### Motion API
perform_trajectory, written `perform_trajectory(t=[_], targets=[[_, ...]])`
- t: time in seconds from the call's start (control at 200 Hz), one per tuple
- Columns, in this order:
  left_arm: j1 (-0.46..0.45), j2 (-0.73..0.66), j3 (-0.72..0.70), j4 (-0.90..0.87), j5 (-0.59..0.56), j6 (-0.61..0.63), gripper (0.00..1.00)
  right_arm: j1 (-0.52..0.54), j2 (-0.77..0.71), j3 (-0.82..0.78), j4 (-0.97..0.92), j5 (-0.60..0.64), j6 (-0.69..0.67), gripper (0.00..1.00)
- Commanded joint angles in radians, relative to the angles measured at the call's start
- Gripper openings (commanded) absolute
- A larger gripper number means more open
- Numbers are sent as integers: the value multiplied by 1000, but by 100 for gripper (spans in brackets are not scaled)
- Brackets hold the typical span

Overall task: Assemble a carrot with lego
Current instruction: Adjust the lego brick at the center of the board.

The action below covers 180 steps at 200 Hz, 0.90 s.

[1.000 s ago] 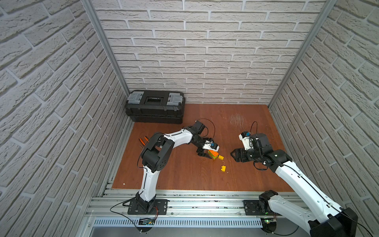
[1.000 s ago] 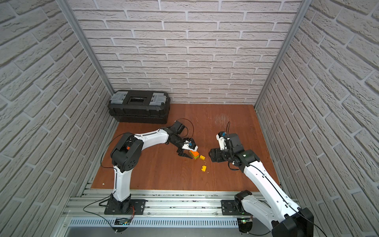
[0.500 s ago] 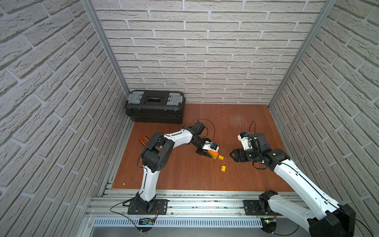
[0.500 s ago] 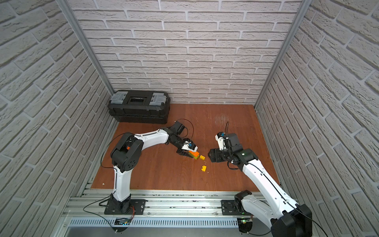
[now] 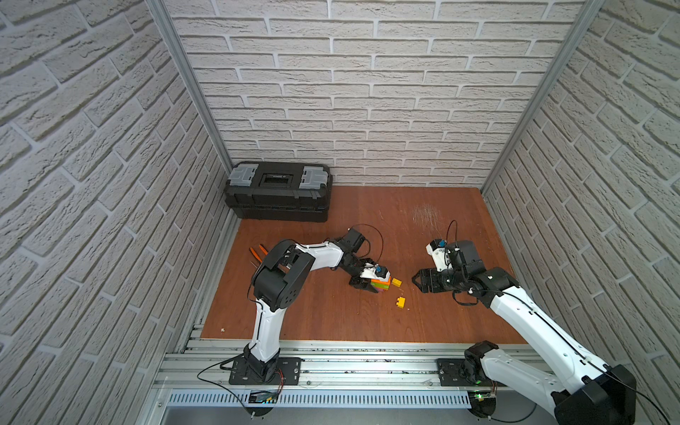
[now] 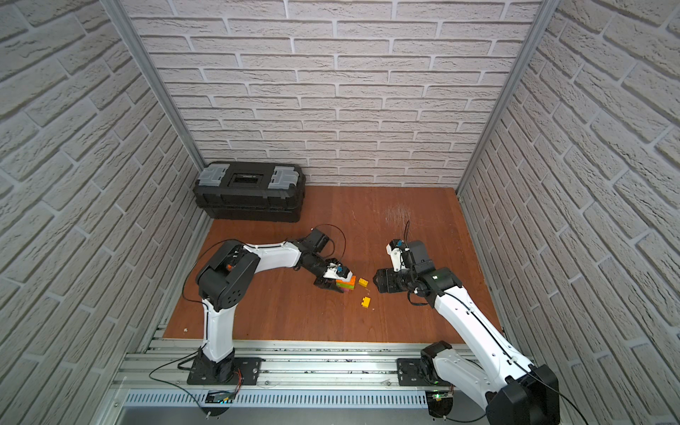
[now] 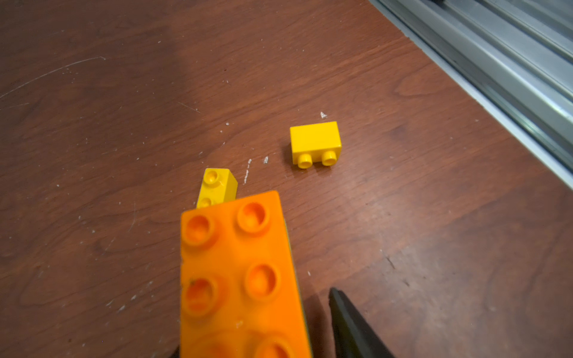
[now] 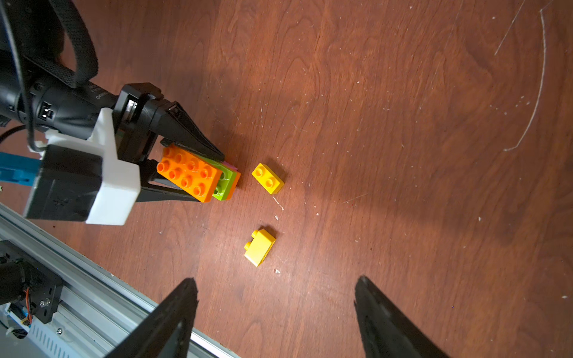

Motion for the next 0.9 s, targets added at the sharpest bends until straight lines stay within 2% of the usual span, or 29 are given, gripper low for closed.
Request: perform_trajectory(t=[0.0,0.21,0.355,0.62,0.895], targets=[[-5,-55,-47,159,-4,-106,56,-4,3,-9,18,-13,15,81],[1,-113,-171,418,-8,-256,68,-5,-1,-8,13,-13,14,81],[9,-138,-237,524,7,-318,75,-5,-3,-11,10,-15,14,81],[21,-176,-340,726,46,-428,75,-4,-4,-14,2,-12,9,81],[40,-151,-402,948,73,-547,71,-5,9,-19,16,0,12,81]])
